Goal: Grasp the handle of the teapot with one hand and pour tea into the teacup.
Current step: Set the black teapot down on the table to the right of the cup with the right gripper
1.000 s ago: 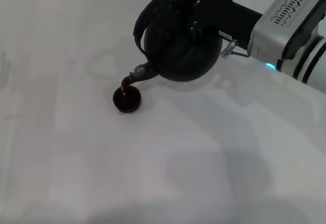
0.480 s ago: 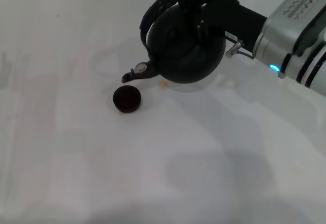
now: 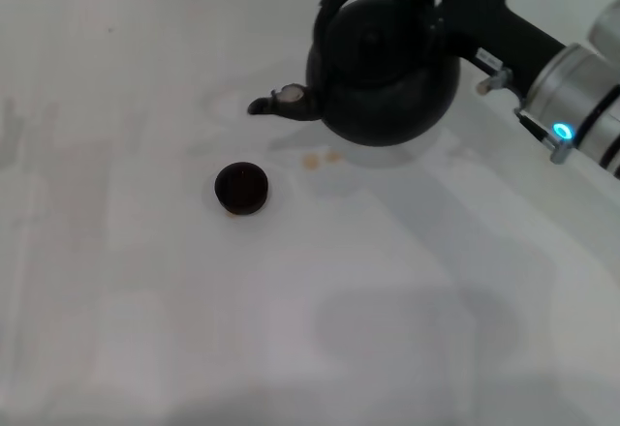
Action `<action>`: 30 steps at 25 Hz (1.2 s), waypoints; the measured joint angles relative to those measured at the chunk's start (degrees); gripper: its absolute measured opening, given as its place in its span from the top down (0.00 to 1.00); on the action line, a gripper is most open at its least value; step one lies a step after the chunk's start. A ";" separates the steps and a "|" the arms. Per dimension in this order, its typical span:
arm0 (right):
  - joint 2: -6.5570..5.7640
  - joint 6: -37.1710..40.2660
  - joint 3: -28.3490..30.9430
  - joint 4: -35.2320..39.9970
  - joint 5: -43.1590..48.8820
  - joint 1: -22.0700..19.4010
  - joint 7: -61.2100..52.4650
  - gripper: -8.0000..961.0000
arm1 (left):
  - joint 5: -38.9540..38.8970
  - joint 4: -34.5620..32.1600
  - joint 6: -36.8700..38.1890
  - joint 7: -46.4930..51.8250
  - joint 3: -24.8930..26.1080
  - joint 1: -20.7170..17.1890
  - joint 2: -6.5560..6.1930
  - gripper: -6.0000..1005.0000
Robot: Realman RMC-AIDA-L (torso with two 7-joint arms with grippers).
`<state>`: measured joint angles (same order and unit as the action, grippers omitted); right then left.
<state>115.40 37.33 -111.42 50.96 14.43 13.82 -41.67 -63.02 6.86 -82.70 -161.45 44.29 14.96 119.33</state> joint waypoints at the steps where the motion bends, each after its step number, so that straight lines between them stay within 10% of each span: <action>1: 0.02 0.91 0.00 -0.78 -1.10 -0.23 0.00 0.80 | 0.00 0.00 0.00 0.00 0.00 0.05 -0.02 0.13; 30: 0.80 22.36 -2.43 -18.63 -18.22 -4.60 0.63 0.80 | 0.00 0.00 -0.01 -0.18 0.01 1.48 -0.08 0.12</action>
<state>116.20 59.69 -113.84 32.33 -3.78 9.21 -41.03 -63.02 6.86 -82.71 -161.63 44.30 16.44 119.25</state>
